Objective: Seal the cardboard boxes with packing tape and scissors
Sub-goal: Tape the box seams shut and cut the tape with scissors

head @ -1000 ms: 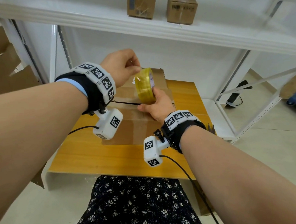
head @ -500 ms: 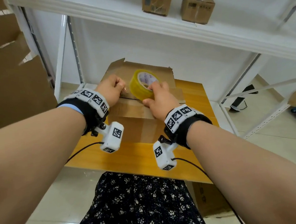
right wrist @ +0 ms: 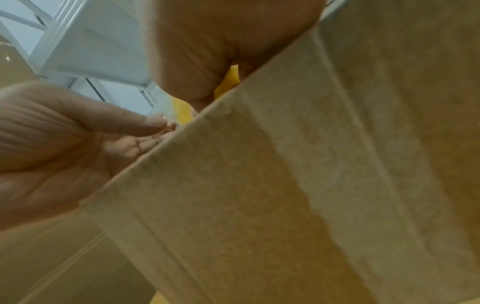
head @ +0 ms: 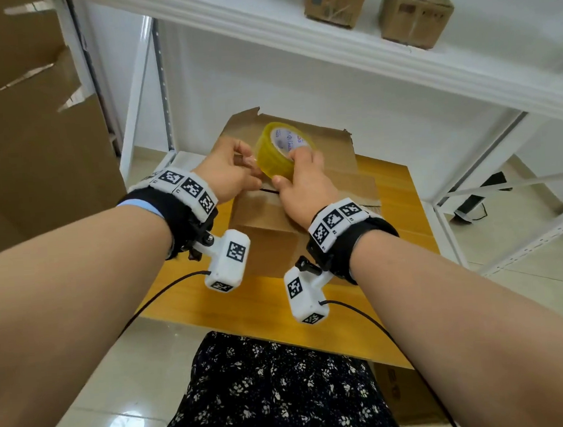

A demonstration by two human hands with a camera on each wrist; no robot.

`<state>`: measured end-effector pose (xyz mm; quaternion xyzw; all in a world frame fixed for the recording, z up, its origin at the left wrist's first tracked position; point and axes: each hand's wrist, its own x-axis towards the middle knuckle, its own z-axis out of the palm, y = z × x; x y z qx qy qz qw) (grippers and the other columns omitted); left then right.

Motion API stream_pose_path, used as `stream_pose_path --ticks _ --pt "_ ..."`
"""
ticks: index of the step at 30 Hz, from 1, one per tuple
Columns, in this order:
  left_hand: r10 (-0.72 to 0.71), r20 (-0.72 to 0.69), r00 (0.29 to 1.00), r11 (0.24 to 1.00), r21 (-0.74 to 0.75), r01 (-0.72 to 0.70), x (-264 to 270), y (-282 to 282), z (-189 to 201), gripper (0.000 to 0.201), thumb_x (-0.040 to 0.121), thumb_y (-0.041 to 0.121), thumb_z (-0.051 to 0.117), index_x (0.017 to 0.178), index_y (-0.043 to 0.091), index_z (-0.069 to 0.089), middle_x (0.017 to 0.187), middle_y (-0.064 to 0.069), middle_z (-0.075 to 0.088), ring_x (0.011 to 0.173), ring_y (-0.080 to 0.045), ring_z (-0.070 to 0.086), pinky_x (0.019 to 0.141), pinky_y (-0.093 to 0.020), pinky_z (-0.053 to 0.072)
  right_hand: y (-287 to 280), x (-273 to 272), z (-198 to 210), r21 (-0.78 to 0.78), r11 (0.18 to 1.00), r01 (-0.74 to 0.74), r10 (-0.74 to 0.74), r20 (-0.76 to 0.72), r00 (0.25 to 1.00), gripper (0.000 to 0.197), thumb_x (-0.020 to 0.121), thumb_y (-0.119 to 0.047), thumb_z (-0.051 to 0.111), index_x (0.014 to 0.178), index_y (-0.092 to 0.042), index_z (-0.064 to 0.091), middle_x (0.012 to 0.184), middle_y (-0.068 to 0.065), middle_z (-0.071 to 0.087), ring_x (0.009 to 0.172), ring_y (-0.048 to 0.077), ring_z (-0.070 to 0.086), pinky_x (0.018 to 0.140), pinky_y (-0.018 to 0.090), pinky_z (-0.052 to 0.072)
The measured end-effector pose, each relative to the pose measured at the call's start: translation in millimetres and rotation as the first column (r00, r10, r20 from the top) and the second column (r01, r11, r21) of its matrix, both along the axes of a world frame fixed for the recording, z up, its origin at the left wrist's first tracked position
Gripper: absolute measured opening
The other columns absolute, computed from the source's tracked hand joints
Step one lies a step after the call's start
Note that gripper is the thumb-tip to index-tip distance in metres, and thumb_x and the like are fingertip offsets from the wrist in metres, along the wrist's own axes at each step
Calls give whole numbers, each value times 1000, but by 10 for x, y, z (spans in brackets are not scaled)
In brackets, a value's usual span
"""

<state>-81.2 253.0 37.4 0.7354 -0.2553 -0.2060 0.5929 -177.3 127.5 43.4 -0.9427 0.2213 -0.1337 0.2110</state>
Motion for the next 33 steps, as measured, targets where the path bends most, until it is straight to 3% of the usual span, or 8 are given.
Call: stream_pose_path --ticks 2,4,9,15,21,26,30,33 --pt "-69 134 989 990 129 52 -38 16 39 62 58 3 75 98 32 40 101 -5 55 99 -30 61 88 -48 54 -14 -20 -29 -3 1000 4 -4 18 1000 42 99 -33 55 134 -18 38 143 6 35 103 30 60 76 33 43" --pt "-123 234 964 969 237 66 -65 21 47 65 50 15 74 98 35 36 107 -8 54 100 -31 60 84 -52 54 -28 -31 -39 -8 1000 3 -3 24 1000 41 98 -34 56 133 -19 38 142 5 35 103 30 60 76 32 42" --pt "-147 266 953 957 281 70 -54 4 -14 66 66 8 81 107 26 32 105 -4 51 101 -31 59 85 -52 53 -75 -60 -73 -16 1000 -2 2 26 1000 42 97 -34 57 133 -20 39 142 4 34 104 28 60 76 32 44" --pt "-103 354 930 974 226 22 -121 -145 -122 65 67 13 81 107 24 33 111 -8 49 100 -26 58 86 -47 53 -196 -184 -82 62 998 17 -23 102 994 44 94 -33 62 131 -21 42 141 4 35 110 28 57 92 38 49" --pt "-22 379 925 975 215 -65 -194 -234 -207 67 68 16 83 107 24 28 111 -1 39 86 -14 48 82 -38 53 -281 -248 -86 19 1000 17 -18 35 999 54 80 -11 67 124 -23 38 133 3 33 84 24 56 68 30 45" --pt "3 326 945 980 187 -67 -192 -215 -186 71 70 15 84 110 24 26 120 1 34 97 -9 51 75 -21 45 -277 -209 -100 -22 1000 -13 14 39 999 76 76 -1 66 137 -32 33 144 2 24 82 20 55 55 18 38" --pt "8 282 960 985 163 -56 -181 -227 -199 73 68 13 85 109 26 27 124 1 34 104 -9 56 83 -24 52 -294 -169 -40 1 1000 -3 3 40 999 82 75 -4 68 140 -37 30 148 3 21 71 8 53 54 16 41" --pt "0 240 971 990 134 -33 -169 -229 -207 74 66 11 86 108 28 27 127 1 33 110 -10 58 91 -34 55 -303 -121 -6 73 994 87 -95 115 989 74 78 -12 71 138 -34 33 145 6 28 65 -2 40 66 21 42"
